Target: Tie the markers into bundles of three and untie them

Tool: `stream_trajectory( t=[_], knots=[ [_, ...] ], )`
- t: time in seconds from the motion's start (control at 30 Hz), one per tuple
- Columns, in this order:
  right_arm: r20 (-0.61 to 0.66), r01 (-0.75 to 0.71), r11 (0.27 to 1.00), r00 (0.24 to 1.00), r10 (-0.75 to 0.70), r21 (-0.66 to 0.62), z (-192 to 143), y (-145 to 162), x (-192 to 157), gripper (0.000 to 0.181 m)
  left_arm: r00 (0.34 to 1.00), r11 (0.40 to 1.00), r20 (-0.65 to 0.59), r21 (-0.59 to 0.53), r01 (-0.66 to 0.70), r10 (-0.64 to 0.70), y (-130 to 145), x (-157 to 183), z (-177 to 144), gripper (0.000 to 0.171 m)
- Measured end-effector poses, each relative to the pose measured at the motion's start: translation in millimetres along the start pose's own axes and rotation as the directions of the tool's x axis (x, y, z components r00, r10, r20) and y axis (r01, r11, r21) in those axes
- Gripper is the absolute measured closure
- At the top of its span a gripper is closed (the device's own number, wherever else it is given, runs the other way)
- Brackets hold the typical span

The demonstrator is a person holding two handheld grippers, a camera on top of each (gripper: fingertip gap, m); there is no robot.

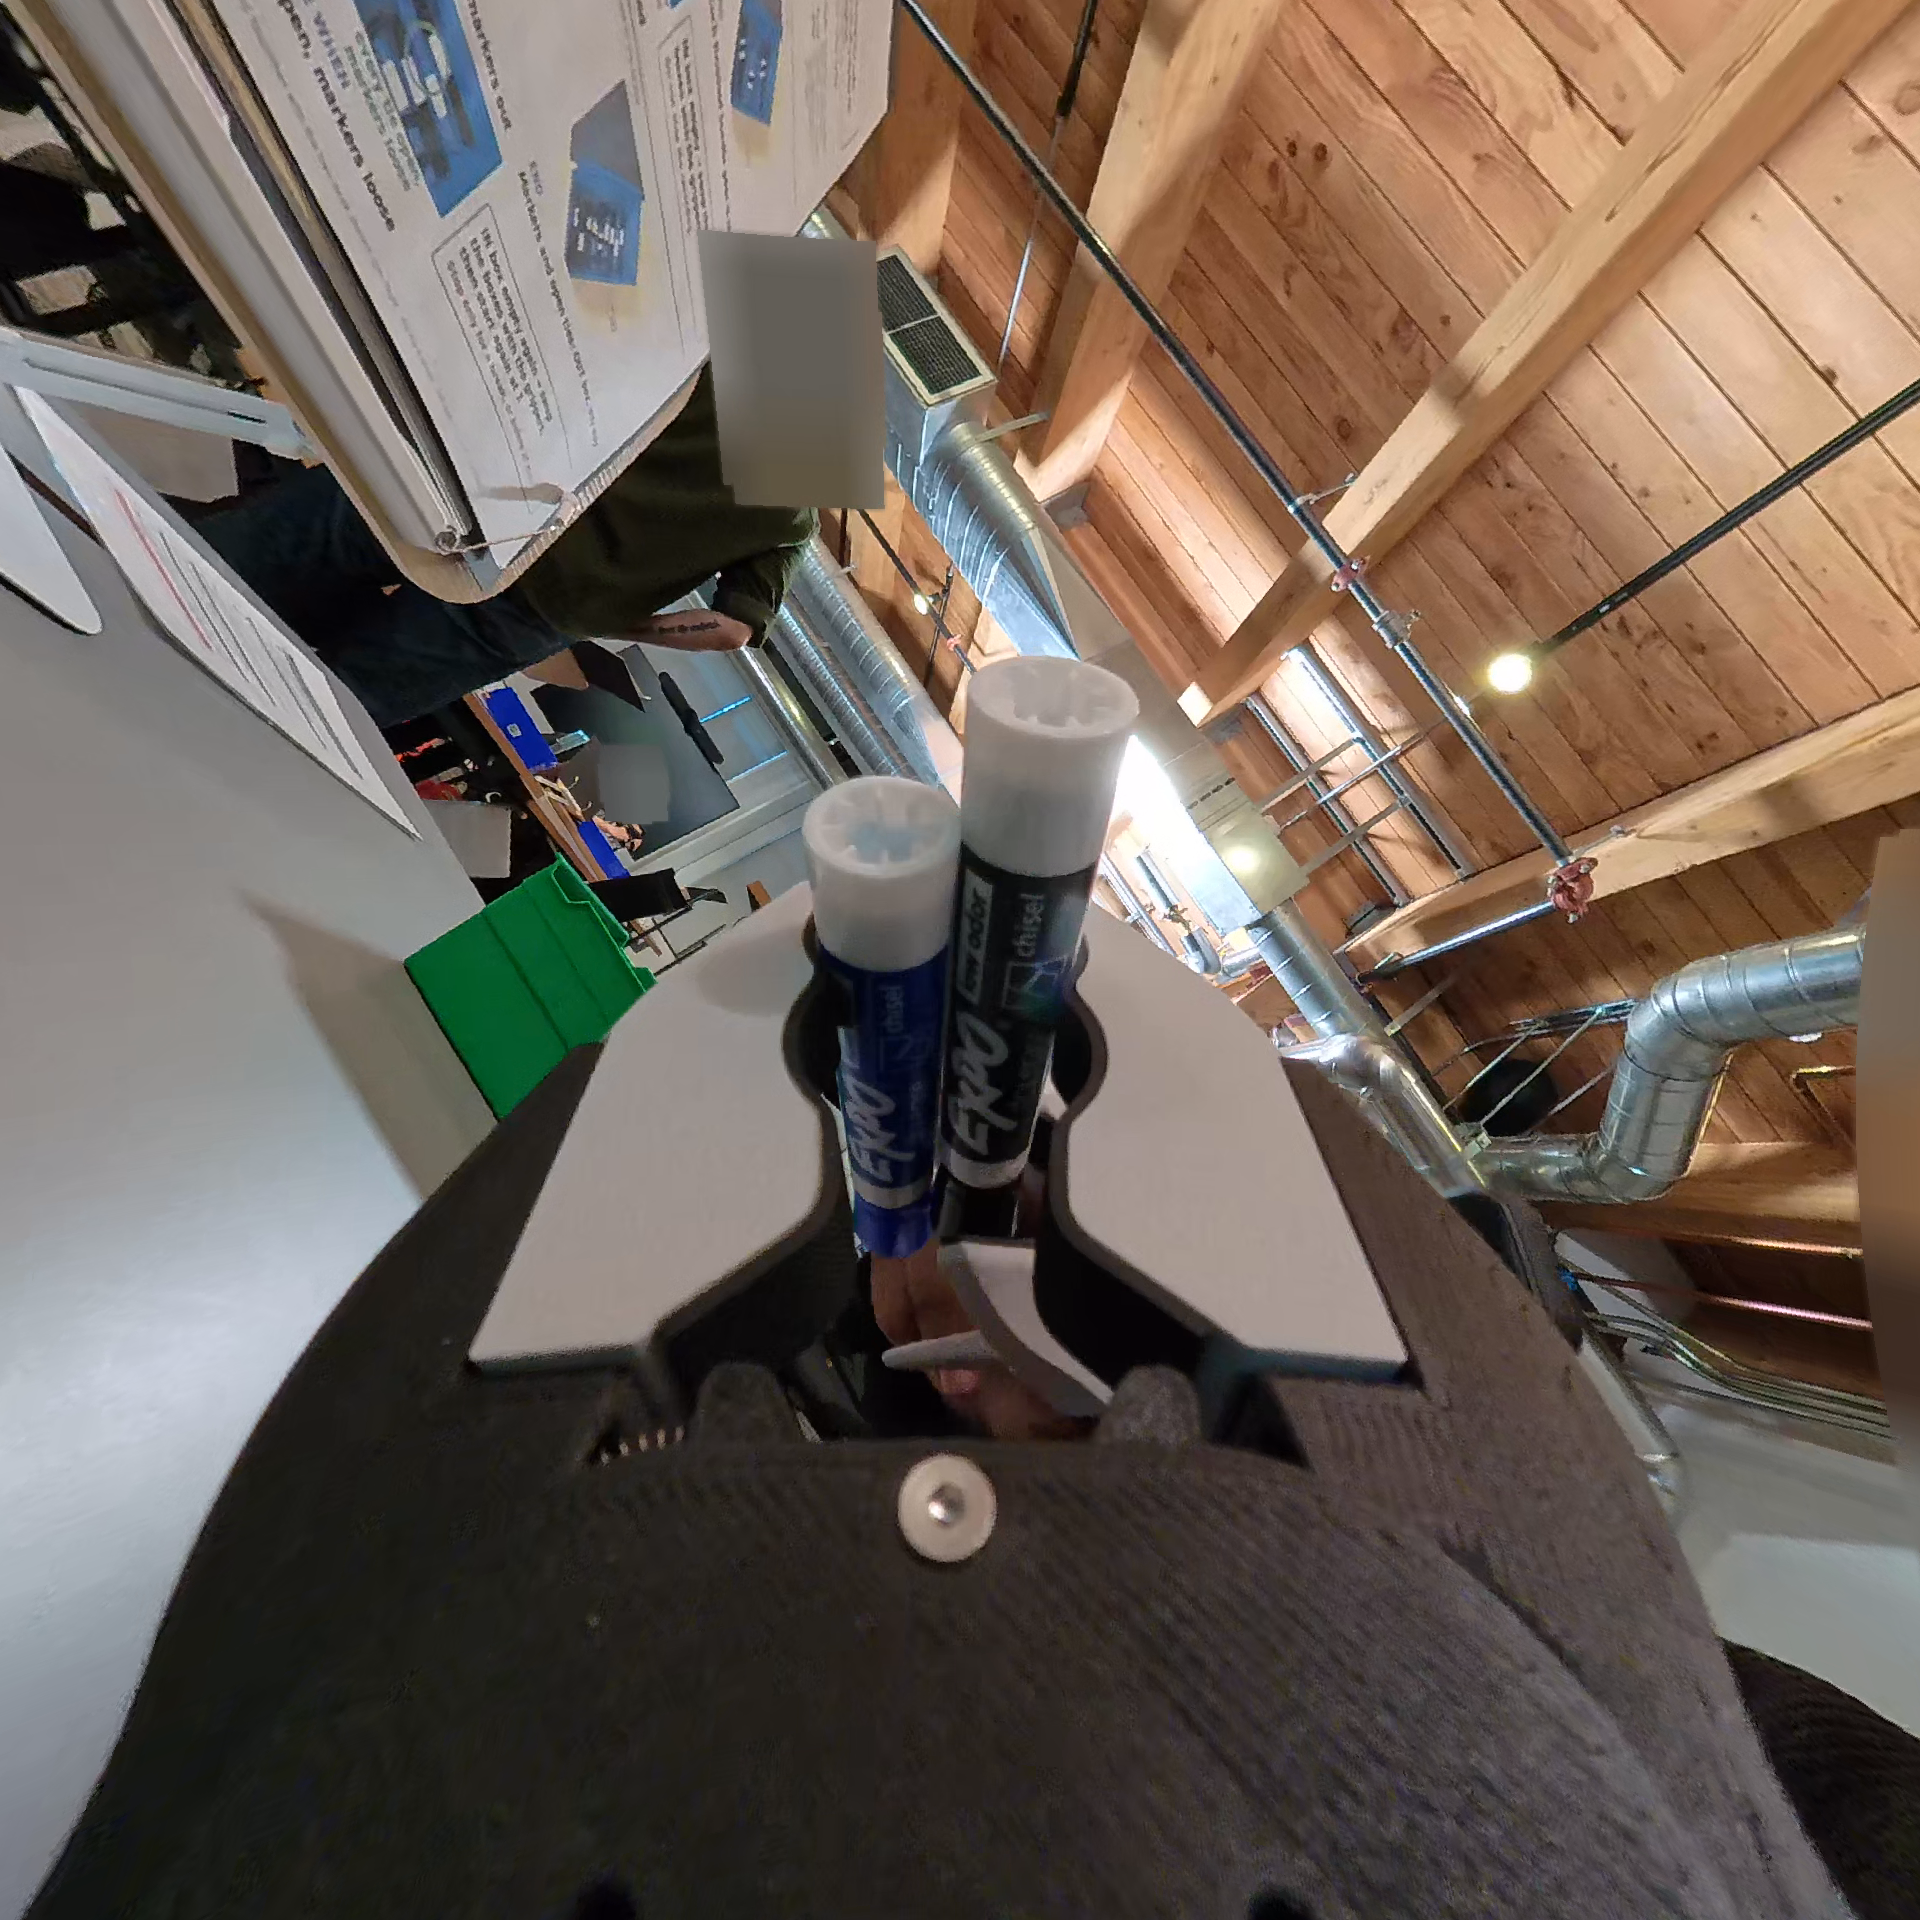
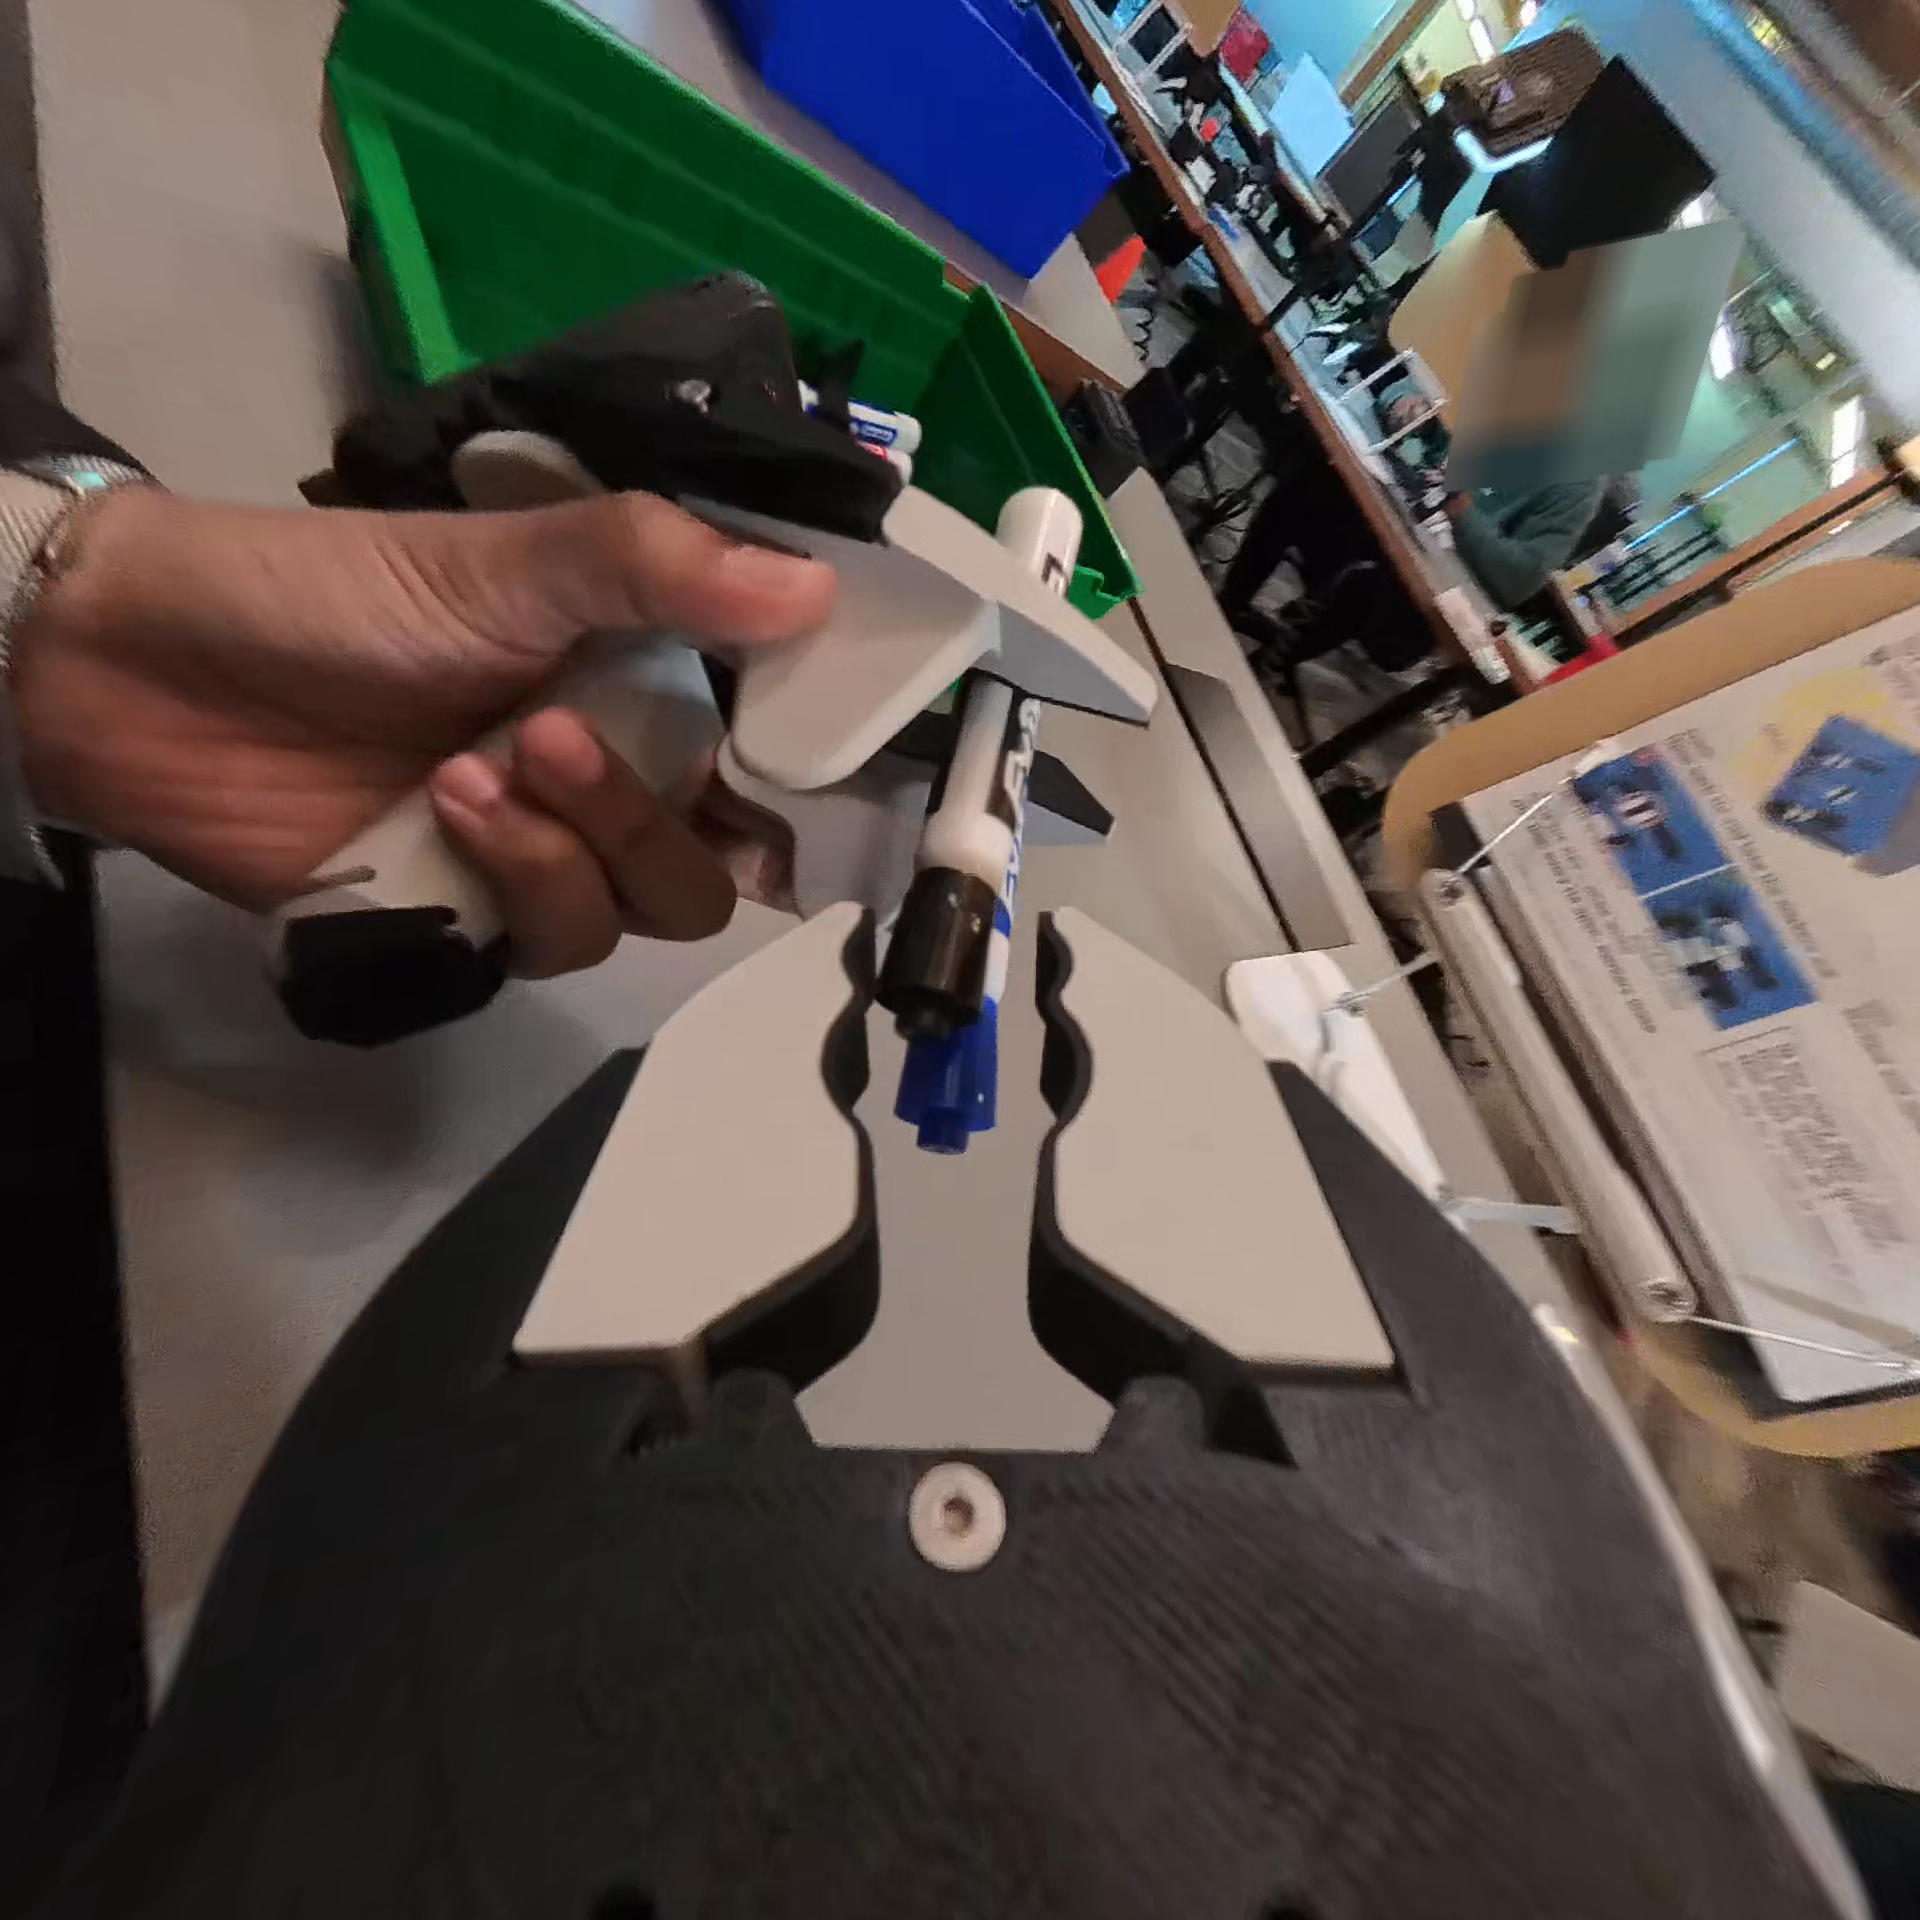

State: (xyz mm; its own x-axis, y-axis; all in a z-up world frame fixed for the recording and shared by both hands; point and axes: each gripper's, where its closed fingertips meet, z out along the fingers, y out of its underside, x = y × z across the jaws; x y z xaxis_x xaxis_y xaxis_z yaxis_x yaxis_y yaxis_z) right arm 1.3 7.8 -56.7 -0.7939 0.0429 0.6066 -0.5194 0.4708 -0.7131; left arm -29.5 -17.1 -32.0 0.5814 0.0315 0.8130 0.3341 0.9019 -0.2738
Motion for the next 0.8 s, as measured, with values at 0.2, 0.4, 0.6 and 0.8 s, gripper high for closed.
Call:
stream_trajectory(
  t=[0.2,0.4,0.6,0.8],
  knots=[
    [-0.013,-0.025,1.0,1.0,0.025,0.01,2,-1,0,0.162,1.0,1.0,0.003,0.006,0.029,-0.029,-2,-2,-1,0.132],
    [0.098,-0.294,0.954,0.952,0.289,0.05,0,-1,5,0.163,0.998,0.998,0.001,-0.007,0.068,-0.068,0,-4,0,0.132],
    [0.214,-0.529,0.846,0.835,0.506,0.063,-1,-3,8,0.163,0.995,0.995,-0.016,-0.019,0.098,-0.099,0,-3,1,0.132],
    [0.331,-0.793,0.608,0.581,0.744,0.027,-1,1,18,0.163,0.993,0.993,-0.032,-0.028,0.114,-0.114,3,-2,1,0.149]
  ],
)
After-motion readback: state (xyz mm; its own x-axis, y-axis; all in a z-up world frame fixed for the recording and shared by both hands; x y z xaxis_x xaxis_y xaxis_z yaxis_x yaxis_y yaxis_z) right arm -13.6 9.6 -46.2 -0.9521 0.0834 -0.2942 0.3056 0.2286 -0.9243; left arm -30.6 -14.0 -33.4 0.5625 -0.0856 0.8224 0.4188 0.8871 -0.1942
